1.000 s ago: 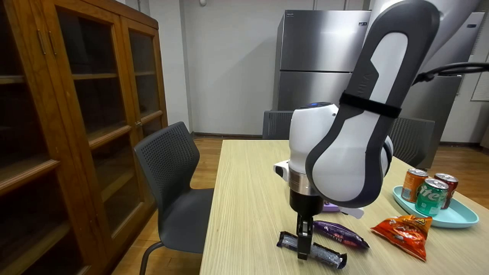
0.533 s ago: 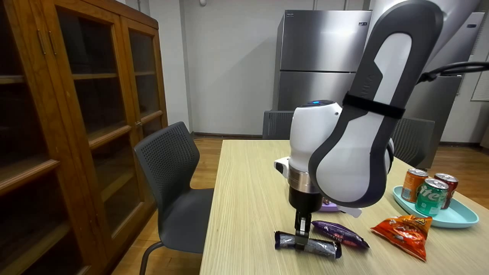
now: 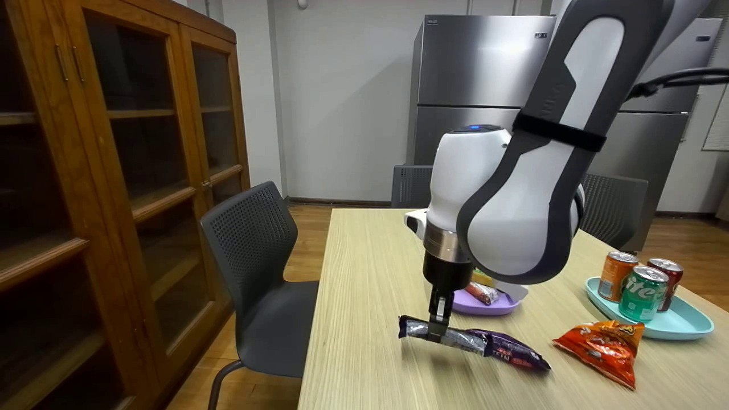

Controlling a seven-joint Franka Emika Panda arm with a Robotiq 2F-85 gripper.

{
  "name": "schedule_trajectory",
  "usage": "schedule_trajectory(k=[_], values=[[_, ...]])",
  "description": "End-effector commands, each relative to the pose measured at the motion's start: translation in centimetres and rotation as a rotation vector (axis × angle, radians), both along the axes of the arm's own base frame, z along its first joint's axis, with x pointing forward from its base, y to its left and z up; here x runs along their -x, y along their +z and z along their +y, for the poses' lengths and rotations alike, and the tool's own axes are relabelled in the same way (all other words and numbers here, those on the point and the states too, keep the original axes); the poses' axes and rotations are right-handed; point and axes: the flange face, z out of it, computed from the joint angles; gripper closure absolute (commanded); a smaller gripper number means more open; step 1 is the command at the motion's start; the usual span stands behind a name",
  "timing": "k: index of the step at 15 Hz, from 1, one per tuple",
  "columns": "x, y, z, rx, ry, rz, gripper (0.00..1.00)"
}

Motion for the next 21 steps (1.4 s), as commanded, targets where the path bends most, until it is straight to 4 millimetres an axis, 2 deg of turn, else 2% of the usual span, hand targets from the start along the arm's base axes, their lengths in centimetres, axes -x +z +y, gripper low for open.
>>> schedule_trajectory(k=[1,5,12,16,21], values=[[-1.8,2.7,-0.4,-0.002,0.001,-0.051,0.93],[-5.2,4.3,-1.4,-0.002,-0.050,-0.111,0.93],[-11.2,5.0,-4.7,0.013,-0.161,-0.199,0.93],[-13.5,3.6,-6.1,0.033,-0.221,-0.208,0.93],[-14.2,1.3,-6.3,0.045,-0.279,-0.186,0.93]])
